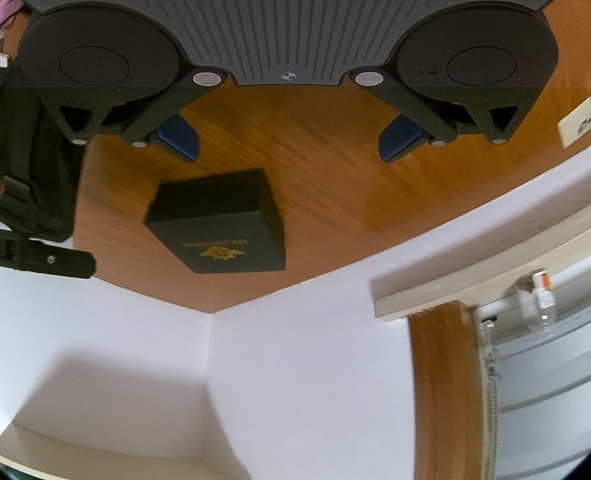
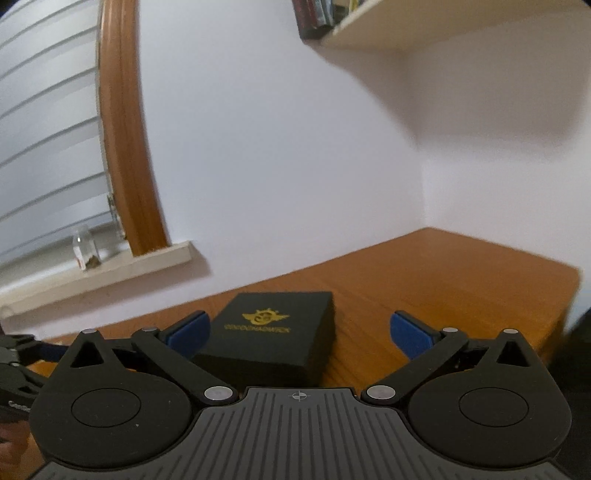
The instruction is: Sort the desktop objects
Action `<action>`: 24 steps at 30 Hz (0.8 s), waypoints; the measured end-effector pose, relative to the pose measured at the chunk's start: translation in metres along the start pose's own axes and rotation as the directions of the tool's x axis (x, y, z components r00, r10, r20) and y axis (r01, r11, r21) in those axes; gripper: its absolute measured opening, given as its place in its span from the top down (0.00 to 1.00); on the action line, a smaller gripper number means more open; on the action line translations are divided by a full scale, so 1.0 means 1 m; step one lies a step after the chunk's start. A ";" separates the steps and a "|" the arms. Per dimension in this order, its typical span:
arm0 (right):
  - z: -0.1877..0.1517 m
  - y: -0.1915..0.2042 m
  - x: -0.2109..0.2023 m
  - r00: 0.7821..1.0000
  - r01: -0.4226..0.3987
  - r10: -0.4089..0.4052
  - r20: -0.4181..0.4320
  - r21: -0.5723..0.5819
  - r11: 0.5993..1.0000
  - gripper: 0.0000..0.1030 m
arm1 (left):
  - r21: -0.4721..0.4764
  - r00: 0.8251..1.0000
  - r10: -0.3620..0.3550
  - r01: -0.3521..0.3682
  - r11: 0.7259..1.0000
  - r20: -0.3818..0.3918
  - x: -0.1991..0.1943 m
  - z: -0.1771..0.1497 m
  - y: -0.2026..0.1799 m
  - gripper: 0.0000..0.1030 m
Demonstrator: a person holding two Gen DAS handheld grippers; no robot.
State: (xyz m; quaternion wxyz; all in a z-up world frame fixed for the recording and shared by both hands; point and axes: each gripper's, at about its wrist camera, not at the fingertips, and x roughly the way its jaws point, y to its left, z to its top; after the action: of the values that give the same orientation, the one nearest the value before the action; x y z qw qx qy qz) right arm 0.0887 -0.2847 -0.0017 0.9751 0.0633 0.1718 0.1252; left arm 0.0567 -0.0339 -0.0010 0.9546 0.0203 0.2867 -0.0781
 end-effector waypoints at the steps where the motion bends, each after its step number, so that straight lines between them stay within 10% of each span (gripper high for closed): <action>1: 0.000 0.002 -0.013 1.000 0.013 -0.013 -0.008 -0.014 1.000 0.00 | -0.002 1.000 -0.002 0.002 1.000 0.003 -0.007 -0.003 -0.002 0.00; 11: -0.020 0.011 -0.144 0.998 0.059 -0.060 -0.017 -0.033 0.998 0.00 | -0.022 0.998 0.035 -0.034 0.999 0.044 -0.058 -0.027 -0.023 0.00; 24: -0.029 0.015 -0.149 0.999 -0.040 0.038 -0.033 -0.064 0.997 0.00 | -0.012 0.993 0.107 -0.107 0.994 0.042 -0.061 -0.029 -0.044 0.00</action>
State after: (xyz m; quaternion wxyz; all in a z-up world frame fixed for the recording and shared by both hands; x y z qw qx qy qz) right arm -0.0609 -0.3076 0.0212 0.9712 0.0330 0.1818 0.1506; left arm -0.0167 -0.0663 0.0083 0.9634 0.0293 0.2652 -0.0257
